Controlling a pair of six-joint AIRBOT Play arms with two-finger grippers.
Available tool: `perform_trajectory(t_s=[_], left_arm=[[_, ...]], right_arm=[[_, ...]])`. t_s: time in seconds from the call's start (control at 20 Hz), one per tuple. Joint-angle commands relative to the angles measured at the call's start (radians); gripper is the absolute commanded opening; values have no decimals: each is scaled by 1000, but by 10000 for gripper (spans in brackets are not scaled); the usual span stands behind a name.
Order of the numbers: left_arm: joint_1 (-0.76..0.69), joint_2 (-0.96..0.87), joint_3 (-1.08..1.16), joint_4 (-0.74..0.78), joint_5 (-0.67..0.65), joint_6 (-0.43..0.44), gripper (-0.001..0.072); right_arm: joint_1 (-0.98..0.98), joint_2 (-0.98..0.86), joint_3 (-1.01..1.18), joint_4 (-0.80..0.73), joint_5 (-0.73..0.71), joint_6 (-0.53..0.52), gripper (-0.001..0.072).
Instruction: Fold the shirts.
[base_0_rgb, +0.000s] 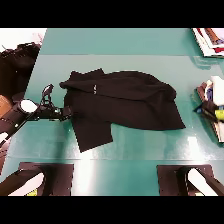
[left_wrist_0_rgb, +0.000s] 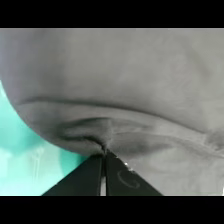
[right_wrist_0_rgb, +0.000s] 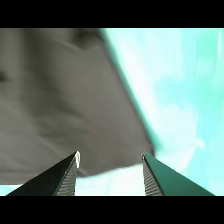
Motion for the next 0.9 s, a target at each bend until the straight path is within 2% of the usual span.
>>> perform_trajectory(t_s=[0.0, 0.15, 0.25, 0.5, 0.55, 0.7, 0.75, 0.8, 0.85], left_arm=[[-1, 1, 27, 1, -15, 0, 24], [-1, 0, 27, 1, -16, 0, 24], [-1, 0, 27, 1, -17, 0, 24], [-1, 0, 27, 2, -29, 0, 24], [-1, 0, 27, 2, -31, 0, 24], [-1, 1, 27, 2, -53, 14, 24], [-1, 7, 27, 4, -60, 14, 23], [-1, 21, 29, 5, -67, 13, 23], [-1, 43, 41, 10, -80, 11, 22]], right_arm=[[-166, 21, -179, 11, 15, -9, 452], [-182, 21, -264, 23, -38, -14, 451], [-156, 5, -286, 89, -79, -17, 451], [-24, -148, -224, 137, -151, -17, 447], [6, -179, -208, 136, -161, -17, 425], [78, -229, -175, 139, -195, -17, 226], [100, -228, -171, 138, -206, -17, 80], [115, -219, -166, 134, -214, -17, 19], [127, -195, -158, 134, -218, -26, 20]])
